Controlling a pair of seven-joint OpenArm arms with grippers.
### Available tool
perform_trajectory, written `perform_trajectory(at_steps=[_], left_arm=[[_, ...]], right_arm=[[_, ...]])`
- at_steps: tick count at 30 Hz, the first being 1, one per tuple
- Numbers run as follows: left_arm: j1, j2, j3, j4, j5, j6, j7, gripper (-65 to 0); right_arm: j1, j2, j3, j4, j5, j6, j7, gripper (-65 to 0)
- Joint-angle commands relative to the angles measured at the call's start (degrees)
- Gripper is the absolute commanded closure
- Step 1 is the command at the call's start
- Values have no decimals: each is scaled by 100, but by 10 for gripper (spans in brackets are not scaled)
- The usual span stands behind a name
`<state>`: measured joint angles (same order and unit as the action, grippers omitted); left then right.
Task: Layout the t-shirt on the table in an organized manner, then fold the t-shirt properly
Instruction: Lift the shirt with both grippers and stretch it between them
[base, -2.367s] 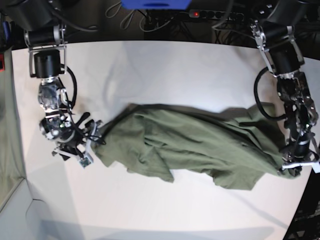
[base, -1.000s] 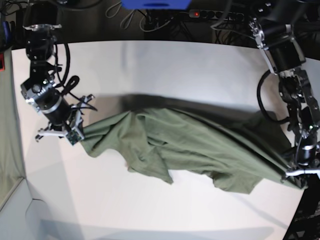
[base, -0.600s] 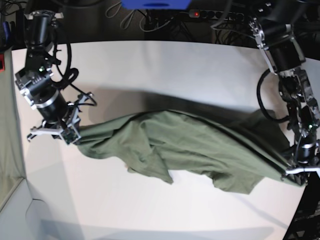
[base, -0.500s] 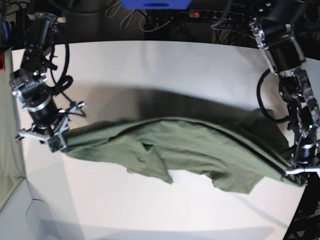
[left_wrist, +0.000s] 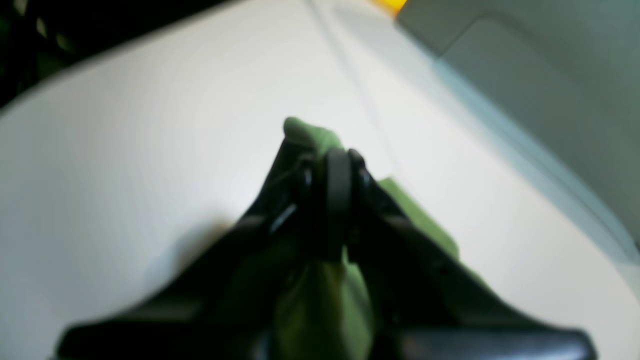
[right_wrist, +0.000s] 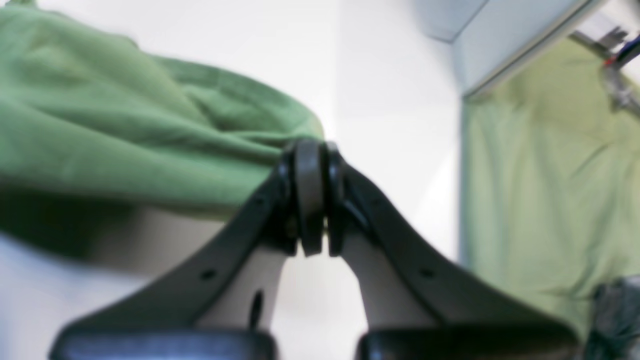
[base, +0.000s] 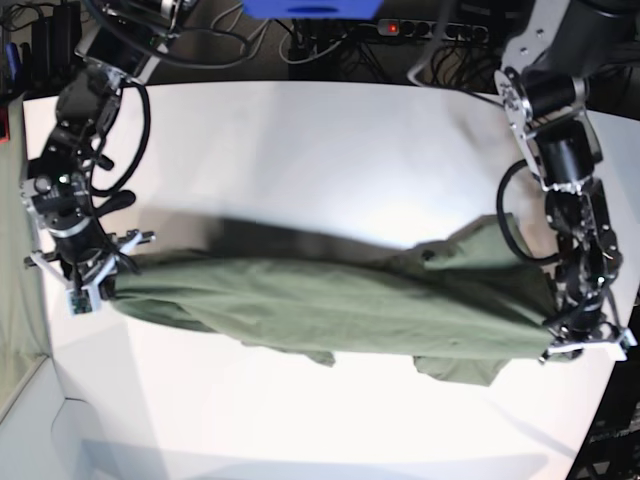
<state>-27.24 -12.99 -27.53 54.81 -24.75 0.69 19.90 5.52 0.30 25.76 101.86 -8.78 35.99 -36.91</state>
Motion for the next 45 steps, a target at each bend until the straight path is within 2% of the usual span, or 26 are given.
perform_trajectory(at_steps=[1, 4, 8, 10, 14, 18, 23, 26, 30, 38, 45], left_arm=[[-304, -59, 6, -122, -17, -56, -148, -1], [-541, -85, 14, -738, -8, -56, -148, -35], [-867, -94, 14, -1248, -8, -56, -131, -190], [-876, -94, 6, -1195, -52, -56, -140, -243], [-682, -94, -47, -404, -61, -56, -25, -287], [197, -50, -47, 1363, -123, -56, 432, -299], [1911, 20, -144, 3104, -1046, -20, 660, -299], [2544, 179, -188, 3051, -1362, -20, 423, -297], [2984, 398, -267, 2577, -1388, -47, -60, -296], [2870, 433, -214, 1935, -1380, -56, -131, -295], [2817, 425, 445, 1794, -1371, -56, -175, -295]], right_arm=[[103, 54, 4, 77, 73, -51, 178, 0], [94, 54, 4, 77, 82, -51, 170, 0], [94, 54, -13, 77, 82, -51, 161, 0], [103, 54, -13, 77, 82, -51, 161, 0], [103, 54, -13, 77, 82, -51, 161, 0], [103, 45, -13, 77, 82, -51, 161, 0], [103, 28, -13, 77, 82, -51, 161, 0], [103, -43, -13, 77, 91, -51, 161, 0], [94, -69, -13, 77, 91, -51, 161, 0], [-20, -69, -101, 77, 91, -51, 178, 0], [-143, -78, -127, 77, 91, -51, 187, 0]])
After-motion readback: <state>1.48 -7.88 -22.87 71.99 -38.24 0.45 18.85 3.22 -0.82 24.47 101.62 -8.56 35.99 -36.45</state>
